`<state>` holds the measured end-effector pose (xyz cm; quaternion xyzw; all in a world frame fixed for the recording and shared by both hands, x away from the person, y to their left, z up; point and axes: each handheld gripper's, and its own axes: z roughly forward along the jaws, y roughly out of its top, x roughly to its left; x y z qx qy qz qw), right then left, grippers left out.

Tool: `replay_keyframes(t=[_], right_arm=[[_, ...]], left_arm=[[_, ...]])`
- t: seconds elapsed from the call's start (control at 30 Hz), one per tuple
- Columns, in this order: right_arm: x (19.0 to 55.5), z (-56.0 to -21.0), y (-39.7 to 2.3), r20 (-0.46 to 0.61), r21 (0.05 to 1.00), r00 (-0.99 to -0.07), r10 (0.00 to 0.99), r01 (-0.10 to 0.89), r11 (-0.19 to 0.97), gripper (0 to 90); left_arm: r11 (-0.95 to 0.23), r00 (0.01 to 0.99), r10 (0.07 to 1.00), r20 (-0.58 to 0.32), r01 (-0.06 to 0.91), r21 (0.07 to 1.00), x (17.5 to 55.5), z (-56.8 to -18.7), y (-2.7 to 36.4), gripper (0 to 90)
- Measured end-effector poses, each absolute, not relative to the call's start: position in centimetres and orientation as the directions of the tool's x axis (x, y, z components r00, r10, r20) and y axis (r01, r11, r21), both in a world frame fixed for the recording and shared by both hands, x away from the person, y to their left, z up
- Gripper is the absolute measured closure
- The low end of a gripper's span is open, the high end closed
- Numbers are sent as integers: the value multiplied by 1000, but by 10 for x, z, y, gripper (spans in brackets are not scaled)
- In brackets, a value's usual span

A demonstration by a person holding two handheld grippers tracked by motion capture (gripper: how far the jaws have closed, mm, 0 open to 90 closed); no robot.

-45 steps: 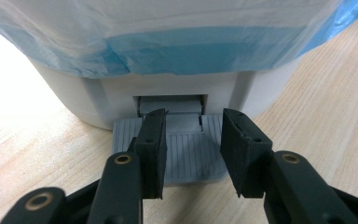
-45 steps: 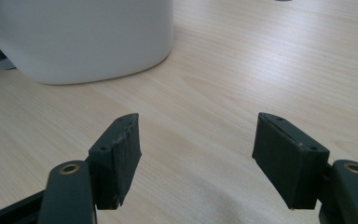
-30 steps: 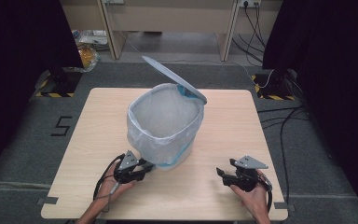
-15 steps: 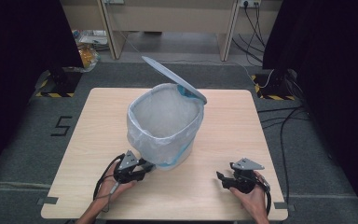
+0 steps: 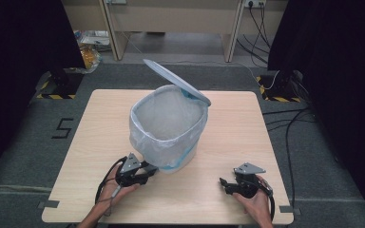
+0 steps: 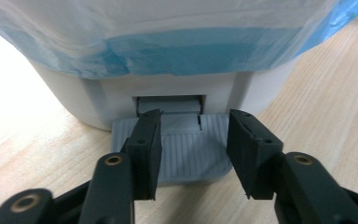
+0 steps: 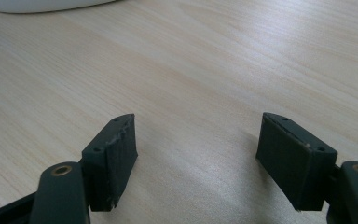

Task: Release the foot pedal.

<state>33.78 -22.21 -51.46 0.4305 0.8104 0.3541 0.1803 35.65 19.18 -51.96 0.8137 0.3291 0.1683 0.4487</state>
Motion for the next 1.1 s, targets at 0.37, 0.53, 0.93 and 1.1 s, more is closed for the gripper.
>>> replay_keyframes(t=[0.37,0.53,0.93,1.1], right_arm=[[338,-515,-222,16,733,-566,824,567,375,280],[338,-515,-222,13,733,-566,825,566,377,277],[338,-516,-222,13,735,-566,824,565,376,273],[338,-516,-222,13,735,-565,825,565,375,273]], left_arm=[[-365,723,690,-33,387,847,356,-516,196,505],[-361,723,690,-39,389,848,354,-514,196,482],[-356,726,686,-44,389,850,349,-506,202,453],[-342,722,689,-62,400,850,347,-506,205,442]])
